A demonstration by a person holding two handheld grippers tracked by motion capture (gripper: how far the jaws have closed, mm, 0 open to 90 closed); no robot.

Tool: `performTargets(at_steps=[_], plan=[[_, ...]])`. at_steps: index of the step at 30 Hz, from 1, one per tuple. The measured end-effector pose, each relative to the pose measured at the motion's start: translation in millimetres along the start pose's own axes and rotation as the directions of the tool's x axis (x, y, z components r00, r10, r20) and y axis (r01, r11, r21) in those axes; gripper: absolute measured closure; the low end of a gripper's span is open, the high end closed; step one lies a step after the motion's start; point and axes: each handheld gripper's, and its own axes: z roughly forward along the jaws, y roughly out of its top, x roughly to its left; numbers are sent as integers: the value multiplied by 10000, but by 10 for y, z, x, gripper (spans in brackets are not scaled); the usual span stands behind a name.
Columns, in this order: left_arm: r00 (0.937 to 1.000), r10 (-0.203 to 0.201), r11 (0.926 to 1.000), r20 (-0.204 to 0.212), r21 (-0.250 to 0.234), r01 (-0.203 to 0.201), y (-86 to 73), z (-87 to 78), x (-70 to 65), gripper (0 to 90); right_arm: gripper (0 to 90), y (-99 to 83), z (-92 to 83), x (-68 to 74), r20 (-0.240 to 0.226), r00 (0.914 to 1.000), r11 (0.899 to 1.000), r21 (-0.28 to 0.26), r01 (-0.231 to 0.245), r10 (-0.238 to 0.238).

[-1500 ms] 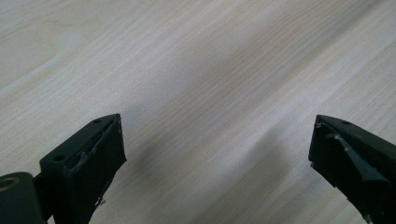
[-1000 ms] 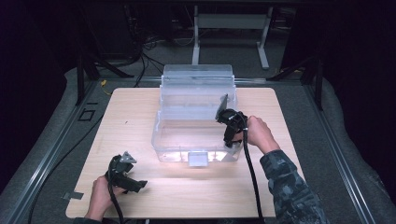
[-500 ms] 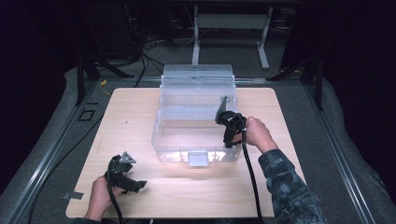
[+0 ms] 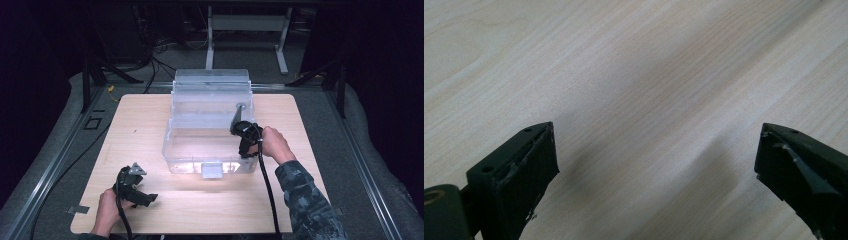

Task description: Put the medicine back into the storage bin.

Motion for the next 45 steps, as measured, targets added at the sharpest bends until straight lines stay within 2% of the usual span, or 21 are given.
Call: performTargets(at_steps=[2,3,4,5,7,11,13,14,20,23,25,26,27,28,30,32,33,36,38,40,45], plan=[[10000,14,10000,10,-4,-14,-1,-2,5,35,446,13,15,-3,91,9999,9999,104,61,-61],[10000,-7,10000,25,30,7,-1,-4,6,35,445,30,4,-12,-90,9999,9986,515,75,-70],[10000,-7,10000,25,30,7,-1,-4,6,35,446,31,8,-12,-75,9999,9986,530,82,-78],[10000,22,10000,13,21,-22,-1,-1,6,35,446,22,40,-7,-66,10000,9998,174,19,-18],[10000,5,10000,33,19,-5,-1,2,1,35,446,25,47,-8,-63,10000,9998,181,12,-11],[10000,-3,10000,46,-7,3,-1,-1,1,35,440,43,70,-6,-83,10000,9996,283,-29,31],[10000,-7,10000,61,-2,7,-2,-2,4,35,437,55,49,-8,-102,9999,9982,606,7,-1],[10000,-25,10000,72,-11,25,-2,-1,5,35,423,44,64,-4,-92,9999,9997,235,-59,61],[10000,24,10000,63,7,-24,2,-1,7,34,373,1,0,-7,-177,9998,9996,-245,-112,108],[10000,5,10000,30,-8,-5,6,0,0,34,324,-76,-82,-22,-259,9994,9944,-1024,-271,246],[10000,-27,10000,31,-22,27,7,1,-3,34,312,-93,-98,-26,-294,9993,9923,-1207,-284,251],[10000,-6,10000,24,-33,6,9,0,-1,34,292,-150,-150,-34,-492,9984,9837,-1760,-375,293],[10000,-17,10000,24,-35,17,9,0,0,34,292,-150,-150,-34,-492,9984,9837,-1760,-375,293],[10000,48,10000,27,0,-48,12,-5,10,34,266,-207,-210,-29,-585,9979,9727,-2285,-416,289],[10000,-71,10000,27,-35,71,12,-9,12,34,250,-250,-248,-23,-637,9977,9626,-2678,-414,252],[10000,-69,9999,-8,-107,69,19,-22,18,34,235,-316,-306,-8,-618,9979,9462,-3212,-399,211],[10000,-69,9999,-8,-107,69,19,-22,18,33,235,-316,-306,-8,-618,9979,9462,-3212,-399,211],[10000,-19,9999,-32,-156,19,46,-54,32,33,211,-431,-365,39,-688,9976,9128,-4077,-246,-38],[10000,26,9997,-94,-233,-28,69,-79,44,33,205,-449,-369,54,-599,9982,9108,-4124,-202,-50],[9999,15,9994,-115,-354,-19,99,-116,53,33,196,-521,-364,106,-529,9985,8967,-4426,-94,-156],[9999,111,9976,-11,-680,-112,214,-212,82,32,188,-611,-338,150,-494,9985,8818,-4716,-29,-232]])
